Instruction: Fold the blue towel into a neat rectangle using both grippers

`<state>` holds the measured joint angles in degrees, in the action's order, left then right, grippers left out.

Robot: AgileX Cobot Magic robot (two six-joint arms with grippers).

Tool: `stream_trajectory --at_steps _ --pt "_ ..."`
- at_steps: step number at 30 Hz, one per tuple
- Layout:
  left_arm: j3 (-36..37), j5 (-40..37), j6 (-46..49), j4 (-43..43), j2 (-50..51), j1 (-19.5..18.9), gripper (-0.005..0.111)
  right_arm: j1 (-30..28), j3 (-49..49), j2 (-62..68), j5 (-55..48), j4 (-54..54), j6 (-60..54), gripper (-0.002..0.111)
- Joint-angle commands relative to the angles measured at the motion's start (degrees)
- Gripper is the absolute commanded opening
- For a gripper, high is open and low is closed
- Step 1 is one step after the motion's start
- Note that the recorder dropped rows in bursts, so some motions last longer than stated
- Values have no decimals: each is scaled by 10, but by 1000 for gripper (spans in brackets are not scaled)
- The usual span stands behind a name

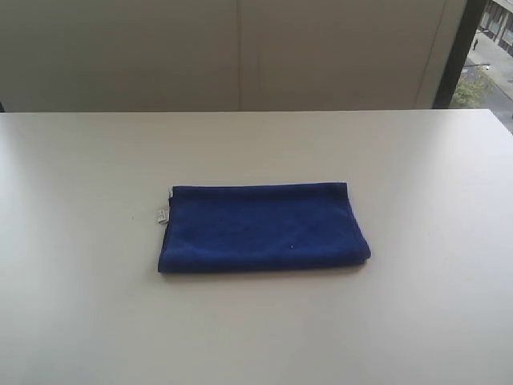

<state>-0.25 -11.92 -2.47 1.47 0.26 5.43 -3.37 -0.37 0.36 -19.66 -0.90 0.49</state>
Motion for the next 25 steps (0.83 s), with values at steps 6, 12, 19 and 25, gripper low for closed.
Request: stream_trajectory --at_steps 6,12,19,25 --pt "2 1 -3 0 -3 -30 0 2 4 -4 5 0 -5 0" --pt "2 1 -3 0 -3 -30 0 2 4 -4 5 0 -5 0" --pt "2 1 -3 0 -3 -30 0 2 4 -4 5 1 -5 0" --pt "2 1 -3 0 -3 -30 0 2 4 -4 5 1 -5 0"
